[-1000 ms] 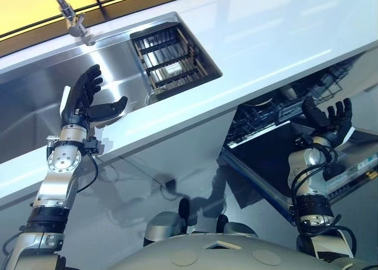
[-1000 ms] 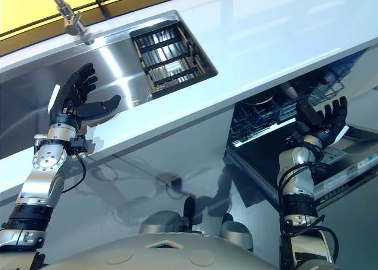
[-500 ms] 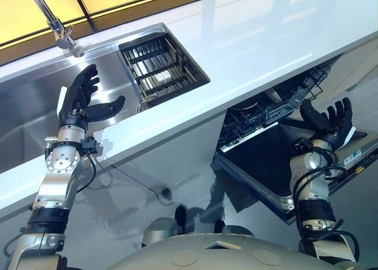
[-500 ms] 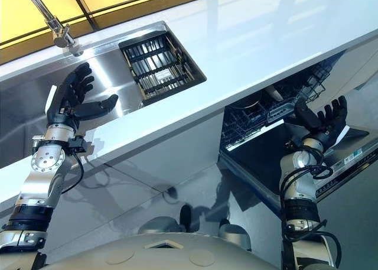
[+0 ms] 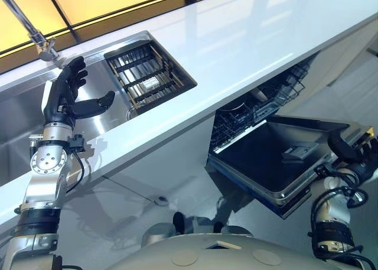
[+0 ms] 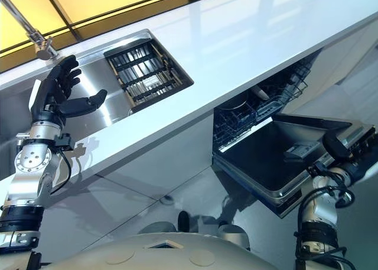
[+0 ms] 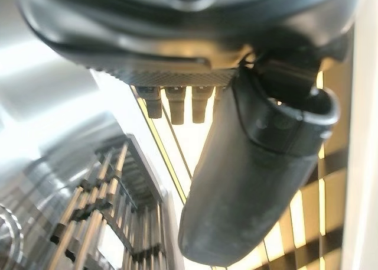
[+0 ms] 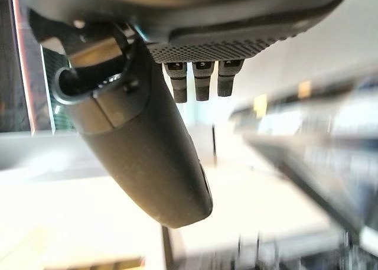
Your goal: Pick up plates and place into dishwasher.
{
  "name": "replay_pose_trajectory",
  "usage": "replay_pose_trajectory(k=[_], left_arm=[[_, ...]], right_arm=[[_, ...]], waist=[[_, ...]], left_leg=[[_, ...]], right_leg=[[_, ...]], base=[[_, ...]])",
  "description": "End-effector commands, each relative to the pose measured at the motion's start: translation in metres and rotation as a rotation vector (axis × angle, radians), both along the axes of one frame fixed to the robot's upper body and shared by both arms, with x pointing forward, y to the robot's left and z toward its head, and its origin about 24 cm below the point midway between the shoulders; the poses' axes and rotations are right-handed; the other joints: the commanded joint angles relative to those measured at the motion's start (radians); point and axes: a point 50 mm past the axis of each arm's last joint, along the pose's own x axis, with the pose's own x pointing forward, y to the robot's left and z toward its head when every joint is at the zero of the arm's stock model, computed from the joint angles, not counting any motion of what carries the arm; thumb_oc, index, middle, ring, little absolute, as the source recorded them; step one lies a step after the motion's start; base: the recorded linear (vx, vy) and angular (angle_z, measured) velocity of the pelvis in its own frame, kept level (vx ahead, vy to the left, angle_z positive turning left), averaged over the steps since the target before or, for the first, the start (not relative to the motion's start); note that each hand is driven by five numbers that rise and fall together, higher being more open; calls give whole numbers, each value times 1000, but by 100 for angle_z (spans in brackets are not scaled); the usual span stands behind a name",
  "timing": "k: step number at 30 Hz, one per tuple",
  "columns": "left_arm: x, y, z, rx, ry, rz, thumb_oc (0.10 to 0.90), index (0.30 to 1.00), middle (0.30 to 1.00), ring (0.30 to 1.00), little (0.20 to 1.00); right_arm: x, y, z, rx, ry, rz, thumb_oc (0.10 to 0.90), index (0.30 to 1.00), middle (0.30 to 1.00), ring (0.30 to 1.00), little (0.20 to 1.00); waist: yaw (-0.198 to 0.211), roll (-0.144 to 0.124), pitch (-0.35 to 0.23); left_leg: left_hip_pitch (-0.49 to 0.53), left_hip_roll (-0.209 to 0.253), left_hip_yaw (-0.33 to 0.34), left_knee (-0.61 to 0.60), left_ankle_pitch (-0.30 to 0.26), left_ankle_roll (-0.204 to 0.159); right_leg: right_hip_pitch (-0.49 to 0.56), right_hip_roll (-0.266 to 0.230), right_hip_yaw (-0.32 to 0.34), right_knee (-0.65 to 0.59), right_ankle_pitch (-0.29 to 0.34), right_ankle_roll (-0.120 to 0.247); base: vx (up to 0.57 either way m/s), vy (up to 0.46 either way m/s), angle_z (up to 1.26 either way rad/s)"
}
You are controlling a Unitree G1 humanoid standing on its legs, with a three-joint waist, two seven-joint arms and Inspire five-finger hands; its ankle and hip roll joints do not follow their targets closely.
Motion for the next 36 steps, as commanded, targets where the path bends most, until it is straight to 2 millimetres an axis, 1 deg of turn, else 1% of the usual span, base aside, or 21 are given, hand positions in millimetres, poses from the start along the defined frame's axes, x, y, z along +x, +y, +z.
replay_pose_trajectory(k=[1, 4, 5, 9, 11, 13, 14, 17, 18, 20, 23, 27, 29, 31, 36], left_arm=[[0, 15, 68, 86, -308, 10, 800, 900, 900, 900, 900], [-1, 15, 72, 85, -324, 4, 800, 900, 900, 900, 900], [-1, 14, 72, 82, -327, 3, 800, 900, 900, 900, 900], [1, 14, 74, 51, -338, 5, 800, 900, 900, 900, 900], [3, 10, 73, 24, -355, 12, 800, 900, 900, 900, 900], [5, 8, 73, 12, -370, 18, 800, 900, 900, 900, 900], [7, 5, 74, 0, -397, 21, 800, 900, 900, 900, 900], [12, 1, 86, -16, -502, 35, 800, 900, 900, 900, 900], [13, 0, 90, -21, -526, 37, 800, 900, 900, 900, 900], [17, -3, 102, -25, -603, 41, 800, 900, 900, 900, 900], [23, -9, 116, -20, -657, 34, 800, 900, 900, 900, 900], [31, -18, 129, -22, -686, 27, 800, 900, 900, 900, 900], [33, -22, 133, -24, -696, 26, 800, 900, 900, 900, 900], [33, -25, 136, -16, -703, 15, 800, 900, 900, 900, 900], [32, -30, 138, 18, -696, -3, 800, 900, 900, 900, 900]], right_arm=[[5, -27, 41, -150, -160, -10, 800, 900, 900, 900, 900], [-8, -29, 25, -118, -124, -50, 800, 900, 900, 900, 900], [-11, -29, 20, -102, -108, -63, 800, 900, 900, 900, 900], [-21, -30, -4, 12, -40, -52, 800, 900, 900, 900, 900], [-18, -25, -16, 110, -51, 11, 800, 900, 900, 900, 900], [-13, -23, -20, 175, -98, 68, 800, 900, 900, 900, 900], [-5, -17, -21, 224, -161, 132, 800, 900, 900, 900, 900], [21, -7, -14, 336, -379, 290, 800, 900, 900, 900, 900], [26, -6, -13, 355, -420, 315, 800, 900, 900, 900, 900], [42, 2, -11, 451, -573, 405, 800, 900, 900, 900, 900], [58, 13, -11, 540, -694, 494, 800, 900, 900, 900, 900], [70, 17, -8, 574, -696, 570, 800, 900, 900, 900, 900], [75, 16, -5, 580, -685, 604, 800, 900, 900, 900, 900], [79, 13, -1, 570, -675, 621, 800, 900, 900, 900, 900], [93, 15, 11, 559, -662, 686, 800, 900, 900, 900, 900]], waist=[[-25, 18, -37], [-29, 22, -26], [-31, 24, -25], [-33, 31, -6], [-30, 36, 17], [-28, 40, 32], [-25, 46, 56], [-20, 60, 131], [-19, 63, 147], [-12, 71, 205], [1, 82, 251], [12, 101, 282], [17, 107, 294], [28, 116, 302], [47, 123, 319]], left_leg=[[36, -2, 36, 11, -114, -4], [36, -4, 45, 19, -119, -1], [40, -5, 45, 20, -128, -1], [32, -8, 50, 53, -143, 0], [4, -7, 48, 98, -153, -1], [-22, -8, 45, 129, -159, -3], [-58, -11, 38, 162, -159, -4], [-171, -18, 25, 240, -163, -7], [-198, -17, 24, 261, -165, -8], [-288, -13, 18, 339, -170, -10], [-390, -6, 6, 430, -177, -12], [-464, -25, -14, 499, -181, -12], [-497, -40, -20, 533, -194, -11], [-525, -50, -23, 553, -194, -9], [-571, -70, -22, 601, -200, -4]], right_leg=[[-90, 8, -29, 98, -10, 55], [-94, 8, -27, 106, -13, 53], [-89, 7, -27, 106, -23, 55], [-94, 2, -32, 126, -32, 53], [-116, -5, -38, 158, -43, 47], [-139, -8, -43, 187, -52, 41], [-167, -12, -46, 213, -59, 34], [-261, -20, -52, 275, -75, 13], [-284, -23, -55, 292, -78, 9], [-364, -28, -66, 360, -88, -9], [-464, -33, -85, 468, -111, -32], [-540, -37, -102, 571, -146, -55], [-577, -49, -103, 626, -174, -60], [-609, -59, -109, 674, -187, -65], [-663, -76, -113, 755, -207, -67]], base=[[15, -47, -31], [40, -45, -20], [82, -46, -11], [67, -49, -7], [37, -52, -6], [-22, -38, -2], [-113, -42, -9], [-258, -29, -11], [-271, -30, 9], [-269, -48, 5], [-156, -33, -9], [-8, 51, 16], [13, 94, 0], [8, 78, 1], [20, 68, 4]])
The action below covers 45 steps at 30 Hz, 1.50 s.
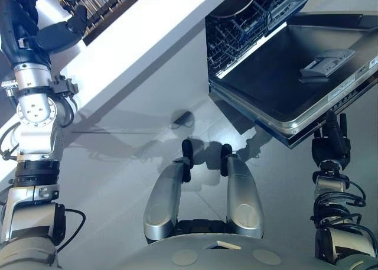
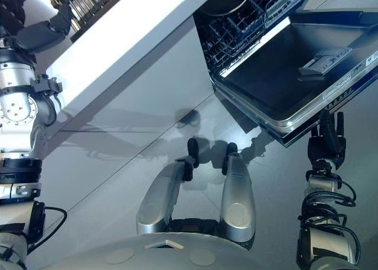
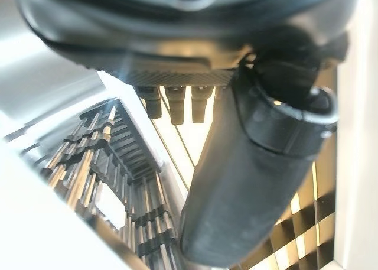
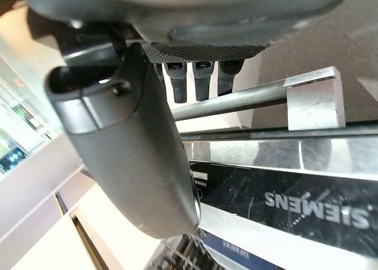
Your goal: Pick up plates and place into dishwasher.
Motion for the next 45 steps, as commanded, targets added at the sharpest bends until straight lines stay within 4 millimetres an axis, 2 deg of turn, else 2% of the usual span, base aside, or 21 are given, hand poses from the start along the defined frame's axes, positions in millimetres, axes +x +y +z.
replay_pose_trajectory(k=[1, 5, 7, 10, 12, 18, 21, 25, 32, 34, 36, 38, 40, 42, 43, 45], left_arm=[[-14, -9, 30, 77, -174, -12, 800, 900, 900, 900, 900], [-15, -9, 27, 65, -174, 9, 800, 900, 900, 900, 900], [-18, -6, 23, 56, -176, 20, 800, 900, 900, 900, 900], [-22, -3, 14, 62, -169, 32, 800, 900, 900, 900, 900], [-22, -3, 14, 66, -168, 40, 800, 900, 900, 900, 900], [-23, 2, 11, 72, -159, 60, 800, 900, 900, 900, 900], [-23, 5, 10, 71, -151, 65, 800, 900, 900, 900, 900], [-23, 10, 9, 60, -143, 71, 800, 900, 900, 900, 900], [-25, 15, 5, 56, -125, 72, 800, 900, 900, 900, 900], [-26, 18, 3, 56, -118, 75, 800, 900, 900, 900, 900], [-29, 21, -1, 56, -105, 76, 800, 900, 900, 900, 900], [-32, 23, -6, 52, -100, 85, 800, 900, 900, 900, 900], [-39, 25, -13, 44, -98, 100, 800, 900, 900, 900, 900], [-56, 24, -30, 50, -93, 129, 800, 900, 900, 900, 900], [-58, 23, -32, 52, -90, 132, 800, 900, 900, 900, 900], [-67, 21, -40, 71, -84, 141, 800, 900, 900, 900, 900]], right_arm=[[40, 15, 24, -81, 9, 154, 800, 900, 900, 900, 900], [62, 33, 50, -126, -133, 265, 800, 900, 900, 900, 900], [75, 56, 72, -140, -305, 409, 800, 900, 900, 900, 900], [83, 101, 102, -182, -528, 624, 800, 900, 900, 900, 900], [86, 123, 122, -207, -627, 710, 800, 900, 900, 900, 900], [80, 189, 189, -275, -934, 960, 800, 900, 900, 900, 900], [70, 214, 210, -316, -1036, 1071, 800, 900, 900, 900, 900], [59, 233, 222, -356, -1088, 1142, 800, 900, 900, 900, 900], [54, 243, 218, -398, -1041, 1154, 800, 900, 900, 900, 900], [58, 237, 213, -406, -992, 1092, 800, 900, 900, 900, 900], [64, 220, 203, -417, -887, 939, 800, 900, 900, 900, 900], [70, 198, 185, -455, -737, 778, 800, 900, 900, 900, 900], [68, 170, 162, -587, -562, 608, 800, 900, 900, 900, 900], [47, 142, 122, -725, -366, 487, 800, 900, 900, 900, 900], [45, 141, 119, -728, -350, 486, 800, 900, 900, 900, 900], [31, 129, 90, -801, -207, 449, 800, 900, 900, 900, 900]], waist=[[41, 35, -20], [47, 38, -9], [47, 37, -5], [45, 30, -1], [44, 24, 0], [50, 8, -10], [57, 7, -22], [62, 2, -36], [70, -18, -66], [72, -26, -76], [72, -34, -94], [66, -38, -108], [59, -43, -129], [45, -52, -166], [43, -53, -171], [32, -62, -198]], left_leg=[[-25, -62, -14, 146, -133, 19], [-29, -69, -17, 151, -131, 23], [-27, -69, -17, 149, -129, 26], [-15, -65, -16, 142, -127, 30], [-8, -62, -14, 138, -126, 31], [35, -57, -12, 108, -121, 31], [52, -58, -12, 91, -111, 31], [85, -59, -14, 66, -105, 33], [142, -61, -17, 26, -102, 41], [156, -61, -16, 16, -102, 42], [179, -59, -16, -2, -101, 44], [201, -57, -14, -23, -100, 45], [222, -55, -11, -54, -92, 46], [263, -51, -8, -113, -80, 50], [268, -50, -8, -119, -79, 50], [301, -46, -7, -159, -73, 48]], right_leg=[[8, 10, -40, 63, -30, 1], [-10, 0, -31, 84, -28, 6], [-12, 0, -25, 83, -23, 9], [-7, 2, -15, 78, -12, 17], [-1, 5, -10, 71, -8, 20], [46, 11, -1, 18, 10, 31], [69, 8, -1, -16, 28, 33], [108, 1, -3, -58, 42, 36], [174, -6, -6, -136, 71, 46], [193, -7, -7, -157, 78, 50], [216, -7, -6, -182, 86, 57], [237, -4, -3, -205, 91, 64], [254, 2, 3, -240, 101, 71], [286, 12, 13, -301, 116, 84], [292, 14, 13, -309, 118, 85], [324, 21, 16, -351, 127, 93]], base=[[35, 79, 3], [32, 99, -3], [22, 91, -9], [28, 68, -20], [26, 44, -14], [38, 50, -31], [38, 74, -7], [55, 62, 9], [35, 33, 19], [32, 10, 64], [45, 8, 47], [35, 18, 10], [21, 36, -1], [20, 32, -7], [14, 8, -11], [9, -11, -12]])
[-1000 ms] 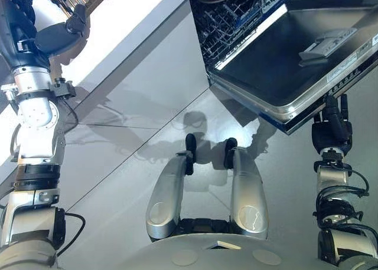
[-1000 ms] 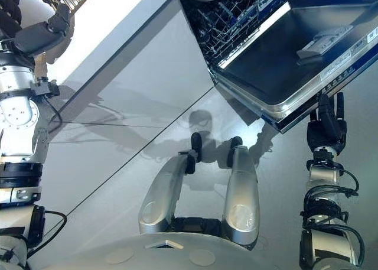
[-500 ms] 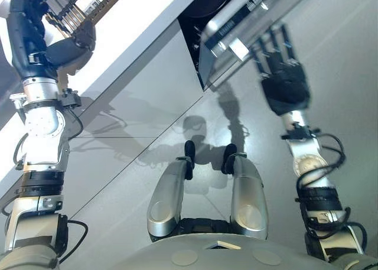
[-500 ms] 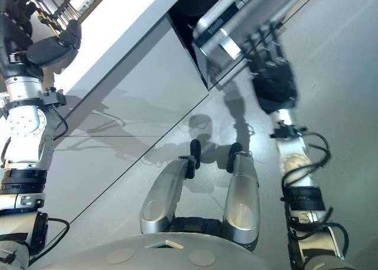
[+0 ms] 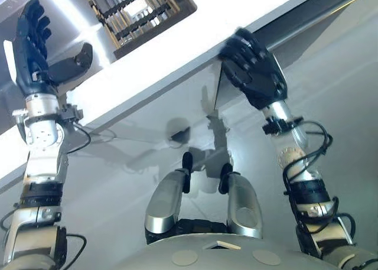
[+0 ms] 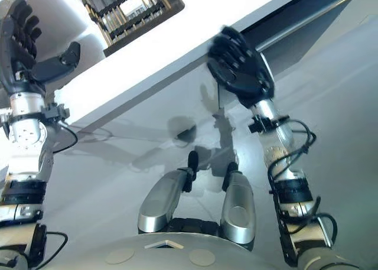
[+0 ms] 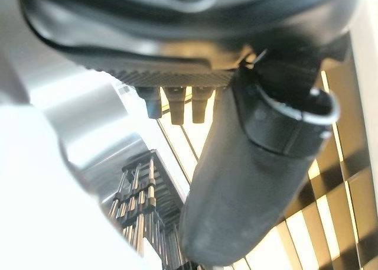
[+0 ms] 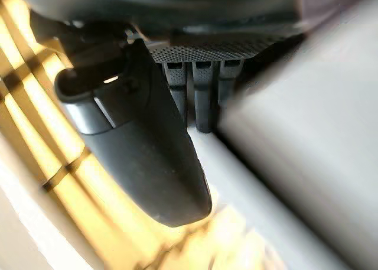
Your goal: Pick up plates and place into dishwasher.
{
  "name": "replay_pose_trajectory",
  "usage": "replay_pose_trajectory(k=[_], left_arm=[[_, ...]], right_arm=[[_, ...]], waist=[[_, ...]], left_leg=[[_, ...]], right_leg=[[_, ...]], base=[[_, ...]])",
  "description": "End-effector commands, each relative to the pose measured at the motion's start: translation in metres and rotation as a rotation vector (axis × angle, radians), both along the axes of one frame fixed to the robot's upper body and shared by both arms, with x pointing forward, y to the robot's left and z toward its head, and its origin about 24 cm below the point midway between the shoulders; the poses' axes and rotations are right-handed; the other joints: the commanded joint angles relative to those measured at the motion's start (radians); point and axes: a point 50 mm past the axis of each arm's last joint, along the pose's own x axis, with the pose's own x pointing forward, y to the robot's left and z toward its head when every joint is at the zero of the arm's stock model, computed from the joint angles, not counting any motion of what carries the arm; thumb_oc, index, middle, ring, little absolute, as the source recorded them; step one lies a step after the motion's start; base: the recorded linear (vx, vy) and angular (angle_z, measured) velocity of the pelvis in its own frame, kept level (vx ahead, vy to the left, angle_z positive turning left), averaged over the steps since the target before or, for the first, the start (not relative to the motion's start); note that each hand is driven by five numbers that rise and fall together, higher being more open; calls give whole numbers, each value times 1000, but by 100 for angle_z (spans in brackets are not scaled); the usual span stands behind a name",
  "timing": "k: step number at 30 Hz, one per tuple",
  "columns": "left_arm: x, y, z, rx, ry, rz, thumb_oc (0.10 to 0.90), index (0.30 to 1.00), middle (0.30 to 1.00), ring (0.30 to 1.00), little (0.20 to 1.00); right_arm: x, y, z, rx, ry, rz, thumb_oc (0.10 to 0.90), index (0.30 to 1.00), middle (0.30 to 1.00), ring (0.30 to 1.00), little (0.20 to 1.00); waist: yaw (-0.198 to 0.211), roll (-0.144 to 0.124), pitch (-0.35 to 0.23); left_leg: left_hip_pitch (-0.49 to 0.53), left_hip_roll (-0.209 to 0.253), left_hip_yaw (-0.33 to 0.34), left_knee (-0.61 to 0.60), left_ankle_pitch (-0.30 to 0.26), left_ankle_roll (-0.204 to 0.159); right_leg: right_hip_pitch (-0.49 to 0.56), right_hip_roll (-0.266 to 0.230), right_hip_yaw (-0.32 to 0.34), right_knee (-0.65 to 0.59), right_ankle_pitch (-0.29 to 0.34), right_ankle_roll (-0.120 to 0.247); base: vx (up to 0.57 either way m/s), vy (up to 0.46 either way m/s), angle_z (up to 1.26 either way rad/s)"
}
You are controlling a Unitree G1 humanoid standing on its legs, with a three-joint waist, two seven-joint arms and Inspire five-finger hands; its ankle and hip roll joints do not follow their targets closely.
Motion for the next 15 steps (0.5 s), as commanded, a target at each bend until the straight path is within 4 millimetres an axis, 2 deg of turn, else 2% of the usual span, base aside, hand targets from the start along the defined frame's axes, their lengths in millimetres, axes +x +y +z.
replay_pose_trajectory(k=[1, 5, 8, 15], left_arm=[[-27, 5, 23, 93, -204, 49, 800, 900, 900, 900, 900], [-29, 0, 18, 82, -159, -11, 800, 900, 900, 900, 900], [-25, -3, 14, 64, -116, -40, 800, 900, 900, 900, 900], [-11, -8, -1, -21, -27, -80, 800, 900, 900, 900, 900]], right_arm=[[-18, -8, -9, -158, -54, -96, 800, 900, 900, 900, 900], [-42, -16, -62, -308, 178, -164, 800, 900, 900, 900, 900], [-57, -16, -92, -417, 318, -159, 800, 900, 900, 900, 900], [-98, -11, -158, -444, 677, -72, 800, 900, 900, 900, 900]], waist=[[-47, -4, -152], [-58, -17, -210], [-64, -23, -237], [-70, -31, -282]], left_leg=[[75, -41, 40, -26, -71, 40], [147, -33, 38, -111, -61, 31], [183, -26, 41, -160, -52, 24], [240, -15, 60, -214, -54, 9]], right_leg=[[59, 19, 37, -171, 123, 43], [141, 36, 35, -268, 140, 52], [179, 47, 35, -318, 156, 56], [244, 64, 31, -401, 178, 57]], base=[[10, -18, -8], [15, -15, -2], [-39, -33, 5], [-65, -26, 0]])
